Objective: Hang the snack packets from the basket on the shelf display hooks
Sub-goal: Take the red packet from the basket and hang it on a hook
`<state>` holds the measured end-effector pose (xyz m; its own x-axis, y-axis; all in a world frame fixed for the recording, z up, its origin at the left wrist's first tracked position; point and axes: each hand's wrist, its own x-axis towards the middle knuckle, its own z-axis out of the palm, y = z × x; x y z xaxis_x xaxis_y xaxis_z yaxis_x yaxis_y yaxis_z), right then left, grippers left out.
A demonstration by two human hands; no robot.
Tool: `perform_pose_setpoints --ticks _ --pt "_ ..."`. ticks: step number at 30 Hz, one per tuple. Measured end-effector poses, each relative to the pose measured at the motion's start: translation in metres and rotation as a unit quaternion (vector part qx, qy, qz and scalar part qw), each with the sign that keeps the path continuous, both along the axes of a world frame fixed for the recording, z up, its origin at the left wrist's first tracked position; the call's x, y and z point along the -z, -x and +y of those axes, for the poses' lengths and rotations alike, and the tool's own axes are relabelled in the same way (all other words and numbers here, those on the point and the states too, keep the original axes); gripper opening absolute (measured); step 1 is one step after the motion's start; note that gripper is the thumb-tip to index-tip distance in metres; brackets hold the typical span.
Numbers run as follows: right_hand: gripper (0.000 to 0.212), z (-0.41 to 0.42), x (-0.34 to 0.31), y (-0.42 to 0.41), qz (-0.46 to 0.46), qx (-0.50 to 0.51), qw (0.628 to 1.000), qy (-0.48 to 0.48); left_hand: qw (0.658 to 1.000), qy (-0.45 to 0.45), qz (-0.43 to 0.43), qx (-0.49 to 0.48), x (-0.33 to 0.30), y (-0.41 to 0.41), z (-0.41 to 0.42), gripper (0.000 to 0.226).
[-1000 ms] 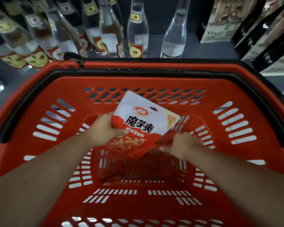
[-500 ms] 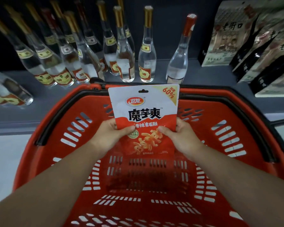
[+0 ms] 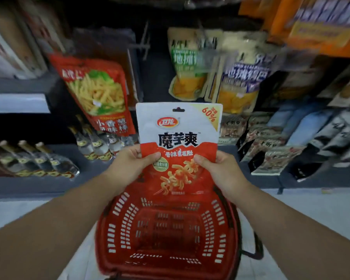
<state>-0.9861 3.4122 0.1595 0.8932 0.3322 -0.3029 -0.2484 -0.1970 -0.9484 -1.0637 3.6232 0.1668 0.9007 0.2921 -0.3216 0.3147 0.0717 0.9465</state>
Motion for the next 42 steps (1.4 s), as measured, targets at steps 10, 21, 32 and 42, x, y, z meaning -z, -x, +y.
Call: perform_pose_setpoints --ticks 10,21,32,42 --pt "0.014 -0.019 -0.326 -0.009 -0.066 0.039 0.996 -0.049 0.99 -0.057 -0.117 0.045 -0.336 -0.017 -0.017 0.015" --pt "0.02 -0.035 -0.528 -0.006 -0.168 0.078 0.98 -0.071 0.975 -0.076 -0.202 0.05 -0.533 -0.031 -0.035 0.014" --pt "0.016 -0.064 -0.579 -0.07 -0.21 0.152 0.961 -0.095 0.97 -0.124 -0.206 0.044 -0.599 -0.093 -0.081 0.007" --pt "0.026 -0.116 -0.634 -0.172 -0.268 0.15 0.946 -0.098 0.966 -0.131 -0.217 -0.042 -0.651 -0.179 -0.148 0.029"
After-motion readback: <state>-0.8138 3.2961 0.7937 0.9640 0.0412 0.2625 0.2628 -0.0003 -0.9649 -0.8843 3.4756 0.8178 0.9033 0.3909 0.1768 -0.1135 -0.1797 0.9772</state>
